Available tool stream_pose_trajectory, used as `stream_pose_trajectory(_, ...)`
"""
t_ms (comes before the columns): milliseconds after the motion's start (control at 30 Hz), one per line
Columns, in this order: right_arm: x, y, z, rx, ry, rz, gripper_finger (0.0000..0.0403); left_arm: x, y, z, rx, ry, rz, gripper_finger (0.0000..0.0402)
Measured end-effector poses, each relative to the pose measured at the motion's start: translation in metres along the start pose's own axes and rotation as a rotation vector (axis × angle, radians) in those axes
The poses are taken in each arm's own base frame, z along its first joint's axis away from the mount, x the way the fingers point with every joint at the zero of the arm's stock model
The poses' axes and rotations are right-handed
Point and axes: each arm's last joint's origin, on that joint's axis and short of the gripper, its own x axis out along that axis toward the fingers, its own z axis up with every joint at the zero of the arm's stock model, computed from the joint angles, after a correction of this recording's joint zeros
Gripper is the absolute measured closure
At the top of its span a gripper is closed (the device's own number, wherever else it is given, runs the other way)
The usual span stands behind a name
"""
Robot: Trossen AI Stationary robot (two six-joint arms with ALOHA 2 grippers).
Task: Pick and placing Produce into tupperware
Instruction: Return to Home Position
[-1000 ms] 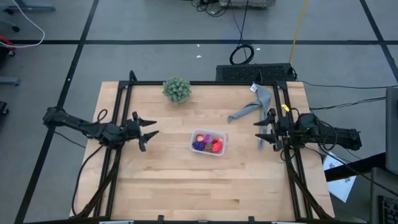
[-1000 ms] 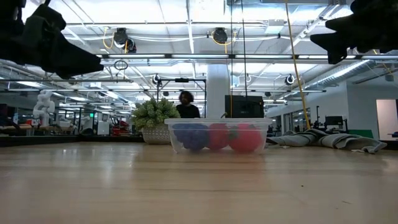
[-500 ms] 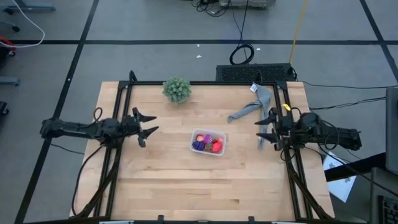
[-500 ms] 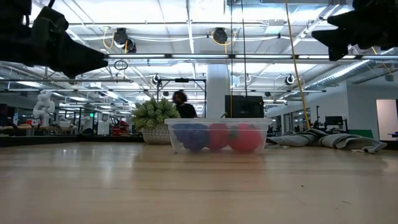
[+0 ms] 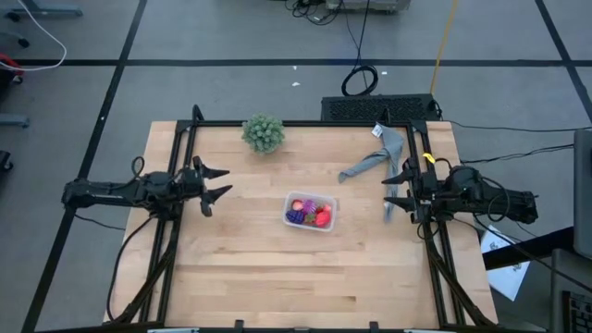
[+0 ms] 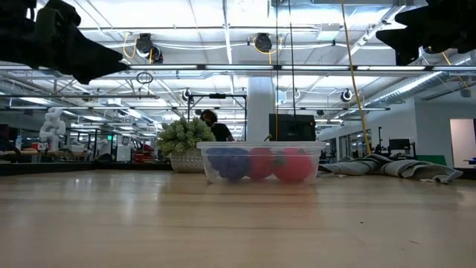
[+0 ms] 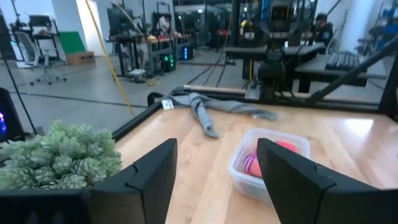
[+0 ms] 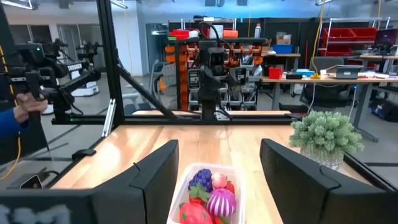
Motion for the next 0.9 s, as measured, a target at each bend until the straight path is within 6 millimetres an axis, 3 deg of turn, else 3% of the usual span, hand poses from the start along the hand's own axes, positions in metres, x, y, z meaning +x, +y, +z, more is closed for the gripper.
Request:
stream_pose_trajectory(267,0.001,0.000,0.001,-0.017,-0.022,-0.003,0.0183,-0.015,0.000,0.003,-0.009,-0.076,-0.033,0.0174)
stream_pose_trajectory(500,0.009,-0.002,-0.016,-0.022,-0.088,-0.013,0.0183,-0.016,-0.005,-0.003,0.014,-0.050,-0.033,0.0174)
stream_pose_trajectory(900,0.012,-0.005,-0.028,-0.009,-0.056,-0.089,0.0183,-0.014,-0.012,-0.018,0.012,-0.037,0.006,0.0174)
